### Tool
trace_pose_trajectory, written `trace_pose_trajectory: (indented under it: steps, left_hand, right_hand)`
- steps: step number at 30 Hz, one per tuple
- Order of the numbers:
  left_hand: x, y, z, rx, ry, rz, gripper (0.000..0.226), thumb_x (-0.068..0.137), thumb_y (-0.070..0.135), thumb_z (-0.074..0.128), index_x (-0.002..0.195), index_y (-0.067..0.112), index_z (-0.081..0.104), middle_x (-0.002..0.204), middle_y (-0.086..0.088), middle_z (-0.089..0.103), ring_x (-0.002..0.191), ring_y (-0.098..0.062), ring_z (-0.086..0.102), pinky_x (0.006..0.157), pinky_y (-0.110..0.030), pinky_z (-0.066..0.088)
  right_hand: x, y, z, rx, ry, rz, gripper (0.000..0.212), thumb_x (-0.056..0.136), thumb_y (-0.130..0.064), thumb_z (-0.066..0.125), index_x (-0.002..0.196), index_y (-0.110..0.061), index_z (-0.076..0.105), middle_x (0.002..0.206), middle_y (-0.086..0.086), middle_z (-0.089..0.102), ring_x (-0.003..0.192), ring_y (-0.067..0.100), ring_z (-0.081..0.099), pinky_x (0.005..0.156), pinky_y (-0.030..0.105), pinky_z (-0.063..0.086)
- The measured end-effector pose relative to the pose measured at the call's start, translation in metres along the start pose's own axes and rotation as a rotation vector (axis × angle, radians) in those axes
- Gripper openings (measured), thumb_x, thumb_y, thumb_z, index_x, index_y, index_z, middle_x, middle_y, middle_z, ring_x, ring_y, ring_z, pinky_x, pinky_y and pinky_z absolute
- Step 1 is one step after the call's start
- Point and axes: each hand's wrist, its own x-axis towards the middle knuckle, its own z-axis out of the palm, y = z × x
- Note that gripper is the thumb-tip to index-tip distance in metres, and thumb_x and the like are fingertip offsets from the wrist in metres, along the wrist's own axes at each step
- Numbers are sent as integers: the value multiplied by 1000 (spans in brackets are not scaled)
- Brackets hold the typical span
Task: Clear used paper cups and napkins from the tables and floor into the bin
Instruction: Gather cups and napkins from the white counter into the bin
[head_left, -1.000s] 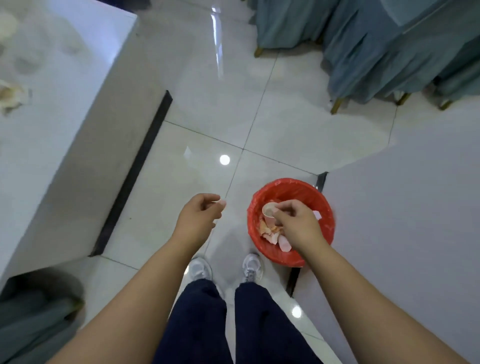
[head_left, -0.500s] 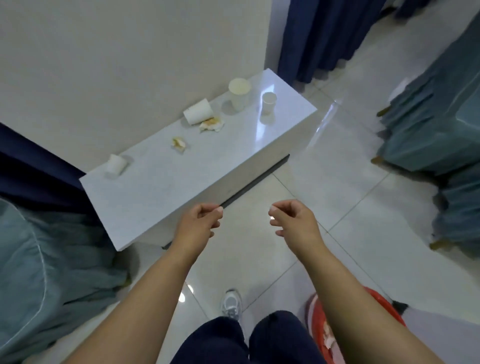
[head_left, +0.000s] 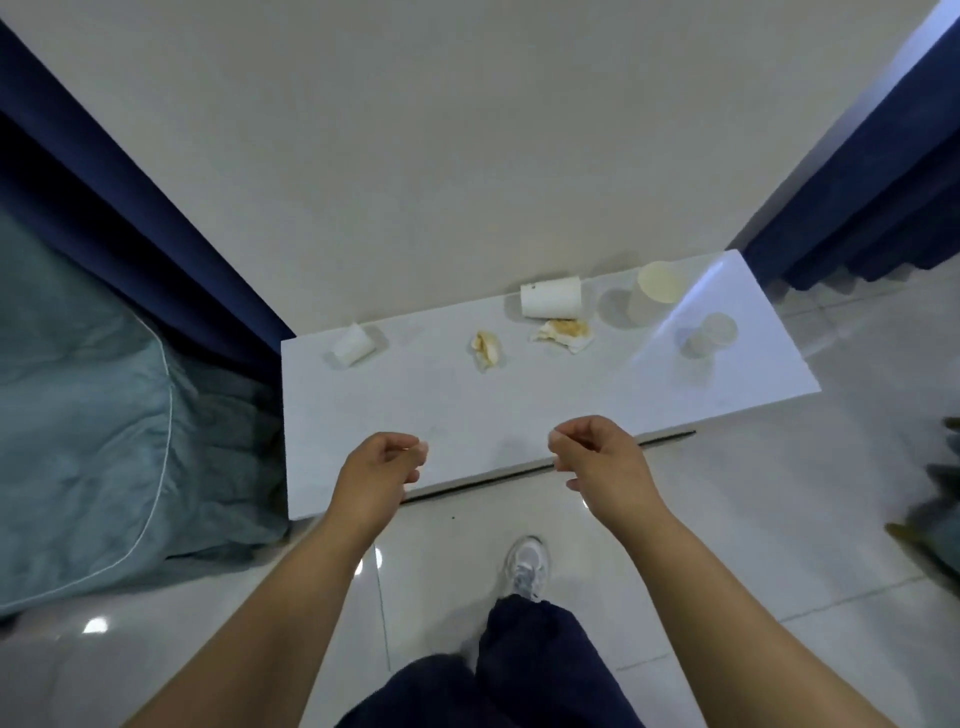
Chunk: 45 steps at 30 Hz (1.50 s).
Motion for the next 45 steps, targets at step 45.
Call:
trace_pose_trajectory:
  steps: [45]
  left_hand:
    - [296,66,73,485,-28,233,81,75,32,77,141,24,32,138,-3,42,123,-25,44,99,-40,41]
  right_hand:
    - [280,21,35,-3,144,184,4,87,-22,63,85,-19,63,82,-1,67,87,22,66,78,37,52]
